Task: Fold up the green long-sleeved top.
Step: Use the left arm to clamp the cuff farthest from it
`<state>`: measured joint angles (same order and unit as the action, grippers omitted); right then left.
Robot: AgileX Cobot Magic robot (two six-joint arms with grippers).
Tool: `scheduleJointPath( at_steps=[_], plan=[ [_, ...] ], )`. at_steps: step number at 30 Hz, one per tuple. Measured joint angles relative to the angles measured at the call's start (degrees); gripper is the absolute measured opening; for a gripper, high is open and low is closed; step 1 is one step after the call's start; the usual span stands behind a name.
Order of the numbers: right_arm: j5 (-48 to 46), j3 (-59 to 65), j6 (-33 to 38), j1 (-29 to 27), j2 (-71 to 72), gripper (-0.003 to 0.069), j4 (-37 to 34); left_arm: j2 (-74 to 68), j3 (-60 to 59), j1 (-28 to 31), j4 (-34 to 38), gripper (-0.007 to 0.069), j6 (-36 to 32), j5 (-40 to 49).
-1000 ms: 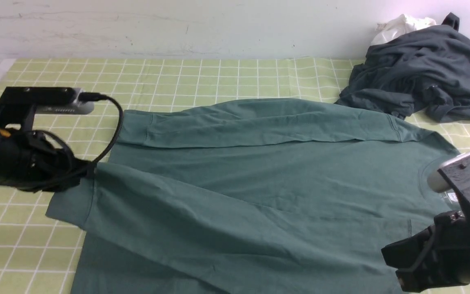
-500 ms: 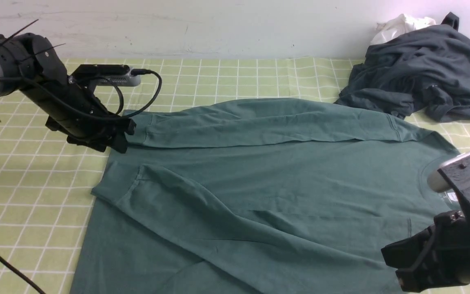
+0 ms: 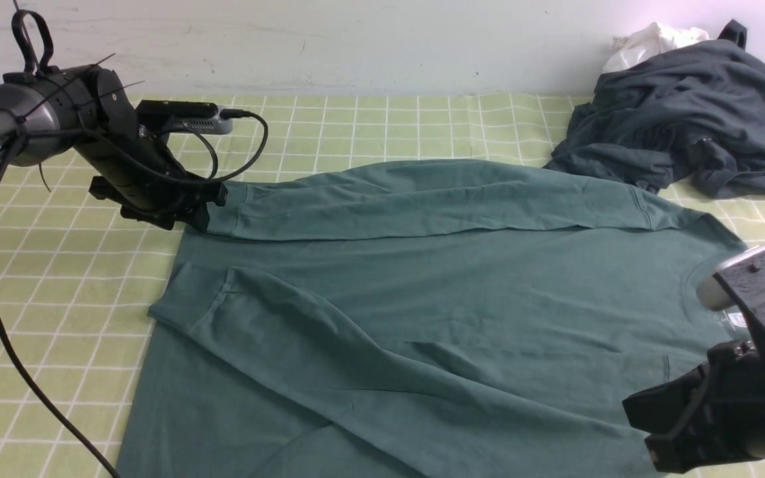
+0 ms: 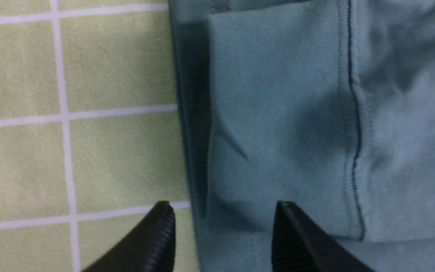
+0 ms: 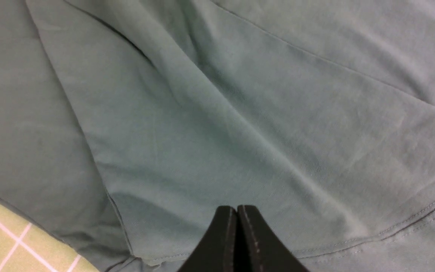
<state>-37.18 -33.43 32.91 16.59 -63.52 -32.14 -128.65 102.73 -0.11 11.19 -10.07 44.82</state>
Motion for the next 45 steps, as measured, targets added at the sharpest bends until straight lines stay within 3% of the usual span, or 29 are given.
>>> scheduleJointPath(
  at_steps=[7, 13, 16, 24, 29, 33, 39, 45],
  plan=[
    [0.0, 0.0, 0.0, 0.0, 0.0, -0.0007, 0.0, -0.2, 0.1, 0.0, 4.8, 0.0187, 0.0, -1.1],
    [0.0, 0.0, 0.0, 0.0, 0.0, -0.0007, -1.0, -1.0, 0.1, 0.0, 5.1, 0.0149, -0.2, -1.8],
    [0.0, 0.0, 0.0, 0.0, 0.0, -0.0007, -1.1, -1.0, 0.1, 0.0, 5.2, 0.0176, -0.2, -1.9],
    [0.0, 0.0, 0.0, 0.0, 0.0, -0.0007, -1.1, -1.0, 0.1, 0.0, 5.4, 0.0356, -0.2, -2.9],
    [0.2, 0.0, 0.0, 0.0, 0.0, -0.0007, -1.1, -1.0, 0.1, 0.0, 5.4, 0.0352, -0.2, -2.9],
    [0.2, 0.0, 0.0, 0.0, 0.0, -0.0007, -1.1, -1.7, 0.1, 0.0, 5.4, 0.026, -0.2, -2.9],
    [0.2, 0.0, 0.0, 0.0, 0.0, -0.0007, -1.3, -1.4, 0.2, 0.0, 5.3, 0.0025, -0.2, -1.3],
    [0.2, 0.0, 0.0, 0.0, 0.0, -0.0007, -2.4, 3.3, 0.1, 0.0, 5.4, -0.0004, -1.5, 1.9]
  ],
)
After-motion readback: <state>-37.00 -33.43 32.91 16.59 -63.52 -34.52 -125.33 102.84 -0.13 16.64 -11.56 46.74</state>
